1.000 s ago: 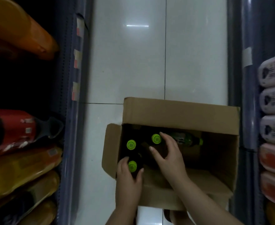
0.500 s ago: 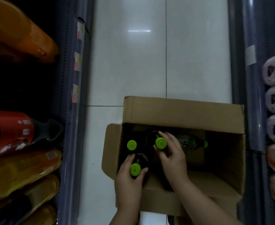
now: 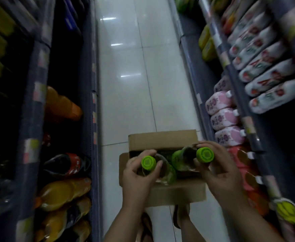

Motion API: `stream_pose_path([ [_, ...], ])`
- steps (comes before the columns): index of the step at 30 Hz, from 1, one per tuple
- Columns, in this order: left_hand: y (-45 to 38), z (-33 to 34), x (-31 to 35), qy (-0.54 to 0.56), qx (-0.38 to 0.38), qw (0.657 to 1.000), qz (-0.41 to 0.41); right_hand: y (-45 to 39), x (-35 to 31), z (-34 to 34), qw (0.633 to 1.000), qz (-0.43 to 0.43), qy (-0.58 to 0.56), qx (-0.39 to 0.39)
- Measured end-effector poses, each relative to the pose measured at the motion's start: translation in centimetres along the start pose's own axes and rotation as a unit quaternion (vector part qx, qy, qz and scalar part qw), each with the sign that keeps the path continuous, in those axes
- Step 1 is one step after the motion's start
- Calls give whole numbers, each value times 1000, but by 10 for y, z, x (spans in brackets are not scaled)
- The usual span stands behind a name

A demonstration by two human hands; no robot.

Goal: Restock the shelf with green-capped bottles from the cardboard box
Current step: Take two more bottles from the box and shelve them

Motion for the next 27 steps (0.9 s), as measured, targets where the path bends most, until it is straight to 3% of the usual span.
stream_pose_path([
  [7,64,51,213,40,-214,970,107,103,-189,-121,989,-42,-34,137],
  [13,154,153,353,-11,-431,886,170,246,-266,-196,950,-14,-53,308],
  [16,213,216,392,-24,-518,837,173,322,-298,-218,923,-8,-42,383],
  [20,307,286,426,-75,-600,768,212,438,-323,-241,858,6,-60,510],
  [27,482,375,430,-98,-718,656,212,621,-350,-260,772,28,-8,636],
])
Point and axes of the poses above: each hand's wrist, its own y-axis away from the middle knuckle, its own z-axis out of the palm, x = y × z, the point moved 10 cm from there along -y, towards the middle knuckle, and after that the axes turned 15 degrees about -x, right-handed, at the moved point
